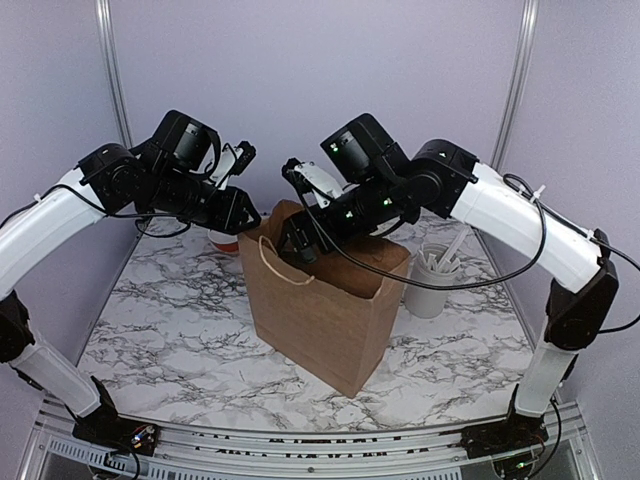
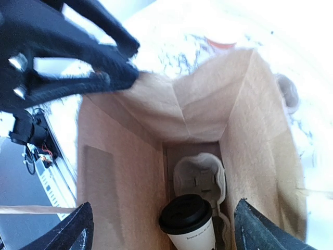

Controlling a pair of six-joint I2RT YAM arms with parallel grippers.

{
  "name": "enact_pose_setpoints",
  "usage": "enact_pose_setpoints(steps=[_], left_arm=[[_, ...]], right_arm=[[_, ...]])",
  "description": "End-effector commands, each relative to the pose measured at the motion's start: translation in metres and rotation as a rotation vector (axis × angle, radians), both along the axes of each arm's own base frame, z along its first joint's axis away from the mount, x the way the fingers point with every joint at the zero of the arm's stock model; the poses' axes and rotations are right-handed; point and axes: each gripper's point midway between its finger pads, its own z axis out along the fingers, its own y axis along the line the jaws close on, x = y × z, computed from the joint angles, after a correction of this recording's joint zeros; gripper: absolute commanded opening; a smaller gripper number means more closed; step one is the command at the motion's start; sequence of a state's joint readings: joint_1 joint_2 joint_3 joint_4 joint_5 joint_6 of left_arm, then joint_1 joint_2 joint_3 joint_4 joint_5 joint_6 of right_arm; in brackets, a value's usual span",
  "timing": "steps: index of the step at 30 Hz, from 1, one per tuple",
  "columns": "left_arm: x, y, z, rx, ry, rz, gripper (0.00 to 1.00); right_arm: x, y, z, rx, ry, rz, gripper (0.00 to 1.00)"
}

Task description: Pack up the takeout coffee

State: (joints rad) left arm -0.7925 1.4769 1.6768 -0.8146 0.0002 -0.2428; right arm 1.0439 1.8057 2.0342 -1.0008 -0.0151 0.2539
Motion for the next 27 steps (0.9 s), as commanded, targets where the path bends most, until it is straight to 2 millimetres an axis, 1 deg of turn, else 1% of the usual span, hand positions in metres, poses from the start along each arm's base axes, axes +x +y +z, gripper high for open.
enact_pose_setpoints(steps=[1,5,11,14,17,21,24,26,27], left_arm=[[0.004,0.000,0.005,-0.002,-0.003,0.014,0.32],[0.006,0.001,0.012,-0.010,-0.020,0.024,0.37],[0.011,0.005,0.024,-0.023,-0.055,0.054,0.48],[0.012,0.008,0.032,-0.037,-0.079,0.076,0.60],[0.015,0.014,0.040,-0.050,-0.108,0.109,0.73],[0.017,0.020,0.050,-0.083,-0.145,0.149,0.88],[0.018,0.027,0.057,-0.110,-0.177,0.184,0.98],[0.019,0.032,0.061,-0.130,-0.201,0.207,0.99],[0.019,0.034,0.063,-0.144,-0.212,0.220,0.99]], right_arm=[[0.009,-0.006,0.052,0.132,-0.098,-0.024,0.91],[0.011,-0.008,0.065,0.172,-0.128,-0.030,0.91],[0.015,-0.013,0.079,0.212,-0.169,-0.049,0.93],[0.016,-0.016,0.085,0.237,-0.185,-0.055,0.96],[0.018,-0.022,0.093,0.257,-0.203,-0.069,0.98],[0.022,-0.036,0.109,0.298,-0.244,-0.104,1.00],[0.027,-0.052,0.117,0.328,-0.264,-0.145,1.00],[0.030,-0.063,0.117,0.334,-0.270,-0.173,1.00],[0.031,-0.072,0.123,0.344,-0.284,-0.195,1.00]])
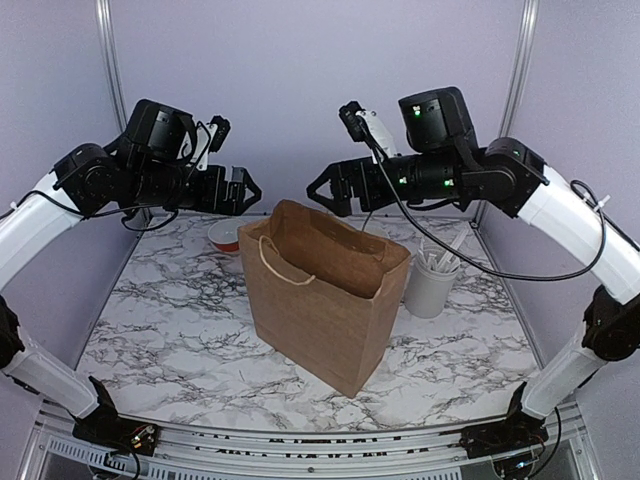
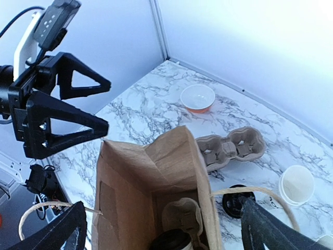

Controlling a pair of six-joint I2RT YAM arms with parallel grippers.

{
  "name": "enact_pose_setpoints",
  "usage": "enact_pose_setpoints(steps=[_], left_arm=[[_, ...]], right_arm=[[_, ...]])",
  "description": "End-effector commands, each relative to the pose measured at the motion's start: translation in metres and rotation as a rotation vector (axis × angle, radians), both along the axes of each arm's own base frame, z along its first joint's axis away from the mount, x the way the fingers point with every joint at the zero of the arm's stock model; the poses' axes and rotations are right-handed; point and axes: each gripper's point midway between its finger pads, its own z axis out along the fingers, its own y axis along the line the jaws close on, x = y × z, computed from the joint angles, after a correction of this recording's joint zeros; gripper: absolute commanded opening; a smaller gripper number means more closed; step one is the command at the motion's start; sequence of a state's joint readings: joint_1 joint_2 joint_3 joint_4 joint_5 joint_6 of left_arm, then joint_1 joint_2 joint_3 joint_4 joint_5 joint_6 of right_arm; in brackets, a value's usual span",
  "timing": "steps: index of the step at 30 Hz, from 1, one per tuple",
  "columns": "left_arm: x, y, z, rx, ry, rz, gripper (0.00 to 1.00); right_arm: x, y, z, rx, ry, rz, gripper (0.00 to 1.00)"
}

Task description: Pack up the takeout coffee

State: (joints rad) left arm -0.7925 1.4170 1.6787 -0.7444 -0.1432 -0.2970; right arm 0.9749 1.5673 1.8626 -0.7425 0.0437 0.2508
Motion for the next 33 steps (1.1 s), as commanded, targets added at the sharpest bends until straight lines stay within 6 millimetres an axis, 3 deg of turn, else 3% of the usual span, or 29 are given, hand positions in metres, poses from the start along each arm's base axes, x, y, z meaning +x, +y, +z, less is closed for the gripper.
enact_pose_setpoints(steps=[1,3,10,11,17,22,27,33], left_arm=[[0.005,0.017,0.028,-0.087,-0.107,0.086,0.99],[0.004,0.024,0.031,-0.111,-0.132,0.116,0.99],[0.000,0.050,0.039,-0.174,-0.211,0.212,0.99],[-0.001,0.053,0.038,-0.178,-0.214,0.219,0.99],[-0.006,0.063,0.033,-0.187,-0.218,0.248,0.99],[-0.008,0.061,0.027,-0.182,-0.203,0.234,0.99],[-0.007,0.058,0.024,-0.177,-0.196,0.220,0.99],[-0.009,0.061,0.027,-0.175,-0.206,0.223,0.99]], right_arm=[[0.010,-0.033,0.036,0.092,-0.081,-0.098,1.00],[0.010,-0.050,0.047,0.115,-0.109,-0.138,1.00],[0.016,-0.116,0.039,0.120,-0.124,-0.313,1.00],[0.023,-0.134,0.035,0.122,-0.116,-0.360,1.00],[0.029,-0.202,-0.017,0.100,-0.021,-0.532,0.96],[0.035,-0.248,-0.072,0.080,0.086,-0.646,0.89],[0.038,-0.268,-0.123,0.076,0.195,-0.676,0.78],[0.044,-0.277,-0.151,0.077,0.253,-0.682,0.67]])
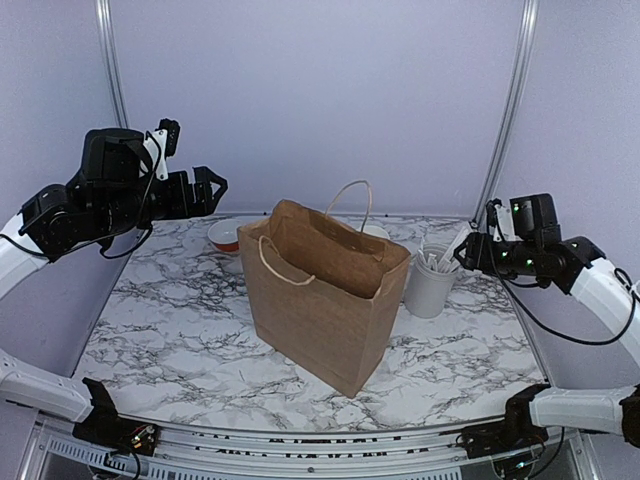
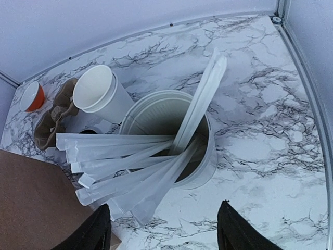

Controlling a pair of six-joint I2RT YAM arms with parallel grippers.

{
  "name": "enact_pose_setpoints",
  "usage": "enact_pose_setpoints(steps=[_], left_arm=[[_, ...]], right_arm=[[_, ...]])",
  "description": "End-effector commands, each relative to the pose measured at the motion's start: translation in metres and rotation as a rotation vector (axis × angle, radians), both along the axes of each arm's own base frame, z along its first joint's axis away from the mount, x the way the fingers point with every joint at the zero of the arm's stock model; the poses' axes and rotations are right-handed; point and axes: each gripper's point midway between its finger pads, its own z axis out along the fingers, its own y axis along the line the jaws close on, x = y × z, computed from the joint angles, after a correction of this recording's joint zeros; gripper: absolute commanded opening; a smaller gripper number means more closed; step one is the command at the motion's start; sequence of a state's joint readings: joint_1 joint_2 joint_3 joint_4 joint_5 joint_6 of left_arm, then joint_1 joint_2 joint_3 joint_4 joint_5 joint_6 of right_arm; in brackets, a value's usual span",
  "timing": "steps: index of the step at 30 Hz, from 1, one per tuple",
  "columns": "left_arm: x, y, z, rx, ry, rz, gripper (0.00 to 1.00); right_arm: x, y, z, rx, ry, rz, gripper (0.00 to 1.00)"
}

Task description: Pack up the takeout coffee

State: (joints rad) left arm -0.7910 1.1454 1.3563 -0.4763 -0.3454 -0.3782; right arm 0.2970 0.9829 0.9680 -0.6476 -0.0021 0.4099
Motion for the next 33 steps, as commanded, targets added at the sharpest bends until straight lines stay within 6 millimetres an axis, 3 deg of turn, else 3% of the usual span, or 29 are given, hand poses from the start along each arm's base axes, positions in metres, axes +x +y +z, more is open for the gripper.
enact_pose_setpoints(steps=[1,21,33], left_arm=[[-0.001,0.004,0.009,-0.019,-0.025,0.006,0.99],[-0.003,0.005,0.007,-0.018,-0.024,-0.003,0.99],[-0.004,0.005,0.006,-0.020,-0.020,-0.004,0.99]], right_arm=[[0.008,0.006,0.009,0.063,-0.039,0.030,0.66],[0.024,0.000,-0.027,-0.006,0.021,-0.001,0.45],[0.041,-0.001,-0.024,-0.027,-0.030,-0.021,0.34]])
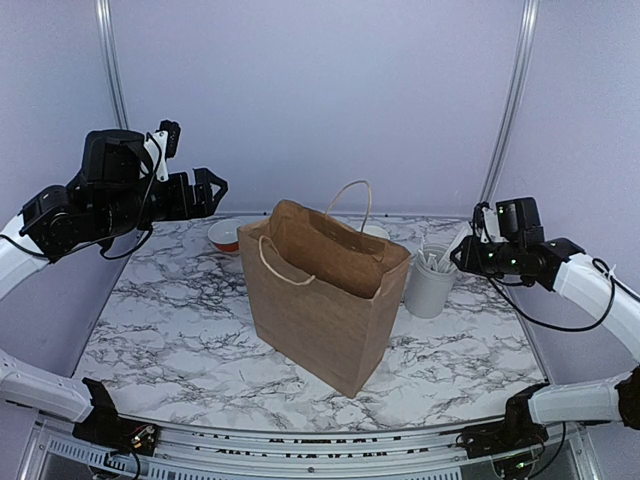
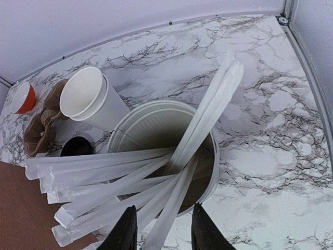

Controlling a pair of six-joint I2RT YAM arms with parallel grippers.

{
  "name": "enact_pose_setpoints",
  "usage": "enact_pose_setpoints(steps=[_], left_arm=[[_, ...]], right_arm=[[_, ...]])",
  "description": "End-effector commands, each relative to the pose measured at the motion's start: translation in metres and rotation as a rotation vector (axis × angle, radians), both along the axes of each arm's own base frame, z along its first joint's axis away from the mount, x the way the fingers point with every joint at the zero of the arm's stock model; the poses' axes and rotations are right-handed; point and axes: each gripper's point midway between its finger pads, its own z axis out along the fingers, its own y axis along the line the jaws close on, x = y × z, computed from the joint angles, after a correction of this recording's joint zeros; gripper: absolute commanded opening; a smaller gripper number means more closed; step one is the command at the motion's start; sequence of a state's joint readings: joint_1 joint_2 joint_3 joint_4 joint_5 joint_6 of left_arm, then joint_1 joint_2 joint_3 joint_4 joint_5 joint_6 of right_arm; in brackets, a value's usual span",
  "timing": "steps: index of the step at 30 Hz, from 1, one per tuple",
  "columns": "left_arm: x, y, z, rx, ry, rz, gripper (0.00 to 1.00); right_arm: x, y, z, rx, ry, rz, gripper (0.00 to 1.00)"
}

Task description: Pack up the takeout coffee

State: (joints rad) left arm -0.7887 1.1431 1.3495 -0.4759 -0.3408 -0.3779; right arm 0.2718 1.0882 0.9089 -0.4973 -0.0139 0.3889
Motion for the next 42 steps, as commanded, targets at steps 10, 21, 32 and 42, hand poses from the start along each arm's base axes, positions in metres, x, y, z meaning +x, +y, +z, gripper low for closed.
enact_pose_setpoints(steps=[10,21,32,42], left_arm=[[-0.005,0.008,0.008,-0.024,-0.026,0.004,0.99],[-0.005,0.007,0.009,-0.028,-0.026,0.000,0.99],[-0.006,0.008,0.009,-0.024,-0.030,-0.002,0.99],[-0.006,0.008,0.010,-0.020,-0.032,-0.005,0.99]], right_arm=[[0.016,-0.004,-0.004,-0.032,-0.031,-0.029,0.21],[0.022,0.001,0.019,-0.093,-0.050,-0.034,0.00],[0.021,0.010,0.049,-0.163,-0.047,-0.019,0.00],[0.012,0.021,0.082,-0.173,-0.036,0.049,0.00]])
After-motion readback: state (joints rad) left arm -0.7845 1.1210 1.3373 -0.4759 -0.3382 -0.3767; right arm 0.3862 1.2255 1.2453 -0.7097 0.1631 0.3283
